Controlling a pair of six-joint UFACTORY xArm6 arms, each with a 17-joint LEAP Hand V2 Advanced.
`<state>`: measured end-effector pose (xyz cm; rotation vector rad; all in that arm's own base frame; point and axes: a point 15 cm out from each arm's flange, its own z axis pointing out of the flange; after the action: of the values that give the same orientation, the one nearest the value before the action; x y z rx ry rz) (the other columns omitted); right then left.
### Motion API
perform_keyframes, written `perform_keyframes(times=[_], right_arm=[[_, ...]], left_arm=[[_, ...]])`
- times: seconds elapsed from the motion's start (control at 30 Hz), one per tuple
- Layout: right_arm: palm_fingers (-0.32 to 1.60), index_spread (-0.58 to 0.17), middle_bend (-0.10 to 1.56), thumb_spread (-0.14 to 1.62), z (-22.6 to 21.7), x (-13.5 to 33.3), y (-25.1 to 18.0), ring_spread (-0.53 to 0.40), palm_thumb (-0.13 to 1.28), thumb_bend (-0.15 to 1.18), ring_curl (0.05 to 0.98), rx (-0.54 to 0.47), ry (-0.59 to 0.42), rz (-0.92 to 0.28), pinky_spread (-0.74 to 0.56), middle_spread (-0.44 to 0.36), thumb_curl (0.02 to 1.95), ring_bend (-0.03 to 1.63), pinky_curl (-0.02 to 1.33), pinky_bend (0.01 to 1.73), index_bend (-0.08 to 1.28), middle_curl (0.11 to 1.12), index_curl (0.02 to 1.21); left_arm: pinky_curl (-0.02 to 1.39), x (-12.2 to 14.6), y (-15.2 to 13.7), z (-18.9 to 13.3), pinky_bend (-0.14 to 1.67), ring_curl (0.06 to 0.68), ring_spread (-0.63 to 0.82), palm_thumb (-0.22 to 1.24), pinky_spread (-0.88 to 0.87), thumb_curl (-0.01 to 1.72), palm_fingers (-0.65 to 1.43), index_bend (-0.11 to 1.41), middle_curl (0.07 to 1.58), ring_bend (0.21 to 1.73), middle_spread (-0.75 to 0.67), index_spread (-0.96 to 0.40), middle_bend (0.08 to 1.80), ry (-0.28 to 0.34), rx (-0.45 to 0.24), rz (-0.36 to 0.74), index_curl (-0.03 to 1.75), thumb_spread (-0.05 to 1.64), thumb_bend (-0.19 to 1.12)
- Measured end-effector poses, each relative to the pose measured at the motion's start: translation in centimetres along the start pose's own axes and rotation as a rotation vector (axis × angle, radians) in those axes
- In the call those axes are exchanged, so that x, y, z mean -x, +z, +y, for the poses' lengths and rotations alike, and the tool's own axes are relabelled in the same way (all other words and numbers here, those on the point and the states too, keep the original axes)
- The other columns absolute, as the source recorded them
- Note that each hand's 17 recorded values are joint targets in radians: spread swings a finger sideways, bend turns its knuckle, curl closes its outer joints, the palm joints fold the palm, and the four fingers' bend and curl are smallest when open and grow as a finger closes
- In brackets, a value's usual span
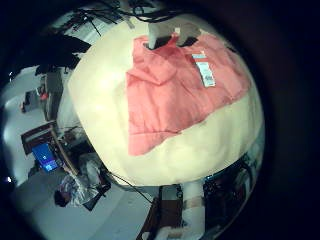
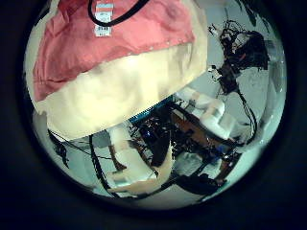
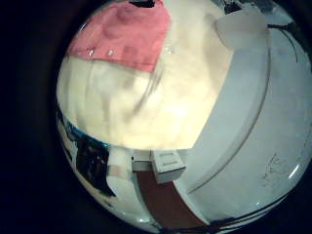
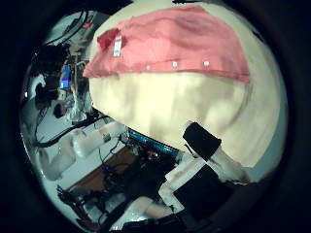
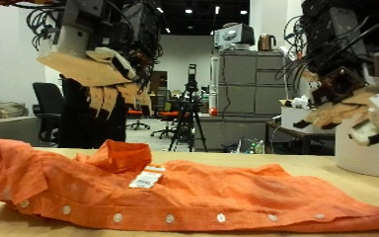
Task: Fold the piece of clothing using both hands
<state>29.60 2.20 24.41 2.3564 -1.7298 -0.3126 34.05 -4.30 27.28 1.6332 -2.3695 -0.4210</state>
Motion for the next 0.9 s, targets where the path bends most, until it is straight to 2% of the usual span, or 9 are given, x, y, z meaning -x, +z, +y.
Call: perform_keyframes(times=[0.17, 0.5, 0.9], right_arm=[[0.11, -0.296, 0.18, 1.1, -0.9, -0.7, 2.0, 0.138, 0.73, -0.02, 0.167, 0.051, -0.004, -0.018, 0.22, 0.136, 0.35, 0.27, 0.36, 0.32, 0.17, 0.32, 0.34], [0.12, -0.319, 0.19, 1.05, -3.7, -4.8, 4.3, 0.13, 0.73, -0.02, 0.208, 0.038, 0.031, 0.035, 0.25, 0.055, 0.35, 0.32, 0.34, 0.31, 0.16, 0.31, 0.31], [0.15, -0.333, 0.2, 1.01, -5.6, -8.2, 6.9, 0.119, 0.76, -0.02, 0.228, 0.084, 0.07, 0.054, 0.26, 0.019, 0.35, 0.34, 0.33, 0.31, 0.16, 0.32, 0.29]], left_arm=[[0.29, 0.0, 1.1, 0.1, 0.28, 0.233, 0.61, 0.14, 0.62, 0.32, -0.07, 0.15, 0.2, 0.34, 0.43, 0.04, 0.17, 0.005, 0.02, -0.001, 0.26, 0.89, -0.03], [0.3, 0.2, 2.0, 0.7, 0.28, 0.234, 0.61, 0.15, 0.61, 0.32, -0.06, 0.15, 0.2, 0.34, 0.43, 0.04, 0.17, 0.003, 0.04, 0.005, 0.26, 0.89, -0.03], [0.31, 0.4, 2.8, 0.9, 0.27, 0.233, 0.61, 0.15, 0.61, 0.31, -0.06, 0.15, 0.22, 0.35, 0.41, 0.05, 0.17, -0.005, 0.058, 0.003, 0.26, 0.9, -0.03]])
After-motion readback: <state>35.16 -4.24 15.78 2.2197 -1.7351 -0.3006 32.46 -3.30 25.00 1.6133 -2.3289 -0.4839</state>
